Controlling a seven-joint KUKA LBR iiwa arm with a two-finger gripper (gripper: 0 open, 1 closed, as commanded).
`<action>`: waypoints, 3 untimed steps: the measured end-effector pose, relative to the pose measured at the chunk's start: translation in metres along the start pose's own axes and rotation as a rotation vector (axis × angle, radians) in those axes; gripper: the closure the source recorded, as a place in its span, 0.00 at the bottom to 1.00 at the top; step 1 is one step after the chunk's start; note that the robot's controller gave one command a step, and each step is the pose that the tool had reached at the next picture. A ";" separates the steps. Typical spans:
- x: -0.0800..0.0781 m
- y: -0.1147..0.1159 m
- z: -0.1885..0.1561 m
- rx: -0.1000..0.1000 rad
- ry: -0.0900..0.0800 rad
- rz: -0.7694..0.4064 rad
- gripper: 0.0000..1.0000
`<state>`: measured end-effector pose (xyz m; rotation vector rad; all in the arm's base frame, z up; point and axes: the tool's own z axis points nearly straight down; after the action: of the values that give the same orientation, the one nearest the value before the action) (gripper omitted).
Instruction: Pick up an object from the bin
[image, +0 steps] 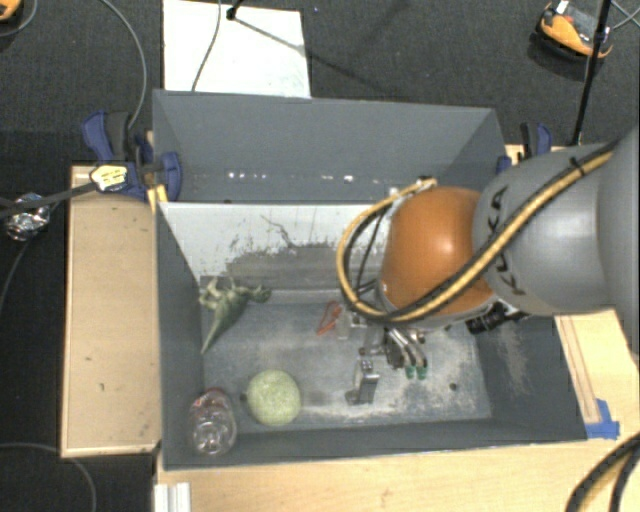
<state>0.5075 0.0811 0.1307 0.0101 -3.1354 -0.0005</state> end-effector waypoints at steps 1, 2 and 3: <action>-0.002 0.000 -0.004 -0.001 -0.008 0.003 0.00; -0.013 0.057 0.025 -0.001 -0.009 -0.079 0.00; -0.008 0.140 0.004 -0.001 -0.010 -0.199 0.00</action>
Offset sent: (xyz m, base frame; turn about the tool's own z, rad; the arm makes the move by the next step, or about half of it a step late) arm 0.0206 0.1234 -0.0607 -0.1725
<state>0.5144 0.2209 0.1271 0.3218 -3.1285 -0.0030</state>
